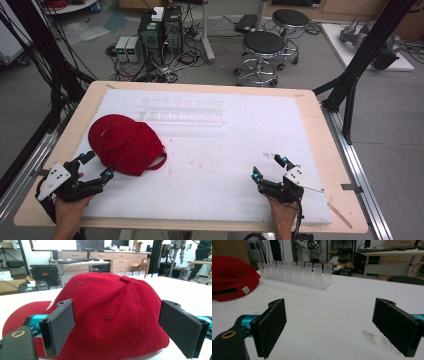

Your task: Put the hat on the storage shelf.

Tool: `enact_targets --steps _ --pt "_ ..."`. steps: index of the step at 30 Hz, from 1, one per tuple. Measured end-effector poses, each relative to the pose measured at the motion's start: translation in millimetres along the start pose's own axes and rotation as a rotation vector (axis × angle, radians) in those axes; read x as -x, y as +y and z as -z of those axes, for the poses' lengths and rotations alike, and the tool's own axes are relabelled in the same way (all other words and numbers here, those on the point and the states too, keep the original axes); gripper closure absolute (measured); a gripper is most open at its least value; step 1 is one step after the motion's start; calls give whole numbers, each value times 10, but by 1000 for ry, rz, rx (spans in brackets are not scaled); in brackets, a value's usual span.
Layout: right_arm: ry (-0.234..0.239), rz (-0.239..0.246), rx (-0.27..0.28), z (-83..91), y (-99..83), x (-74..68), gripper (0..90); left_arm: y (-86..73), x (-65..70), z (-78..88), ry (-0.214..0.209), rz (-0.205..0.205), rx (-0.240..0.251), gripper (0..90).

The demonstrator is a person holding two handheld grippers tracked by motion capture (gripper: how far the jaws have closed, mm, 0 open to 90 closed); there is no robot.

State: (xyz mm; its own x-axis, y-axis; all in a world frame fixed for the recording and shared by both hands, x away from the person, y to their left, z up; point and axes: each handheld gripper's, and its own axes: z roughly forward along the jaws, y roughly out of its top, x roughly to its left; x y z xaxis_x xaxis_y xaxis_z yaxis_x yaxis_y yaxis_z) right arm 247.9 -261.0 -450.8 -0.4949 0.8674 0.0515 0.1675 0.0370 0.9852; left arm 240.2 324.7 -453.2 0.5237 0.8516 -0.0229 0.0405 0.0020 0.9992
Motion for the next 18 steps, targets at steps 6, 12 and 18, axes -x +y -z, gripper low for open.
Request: enact_targets --steps 6,12,18 --pt "4 6 3 -1 -1 -1 109 2 15 -6 2 -14 -7 141" --pt "1 2 6 0 -1 3 110 3 17 -6 3 -17 -7 141" --pt "0 -2 2 0 -1 1 109 2 15 -5 4 -12 -7 141"
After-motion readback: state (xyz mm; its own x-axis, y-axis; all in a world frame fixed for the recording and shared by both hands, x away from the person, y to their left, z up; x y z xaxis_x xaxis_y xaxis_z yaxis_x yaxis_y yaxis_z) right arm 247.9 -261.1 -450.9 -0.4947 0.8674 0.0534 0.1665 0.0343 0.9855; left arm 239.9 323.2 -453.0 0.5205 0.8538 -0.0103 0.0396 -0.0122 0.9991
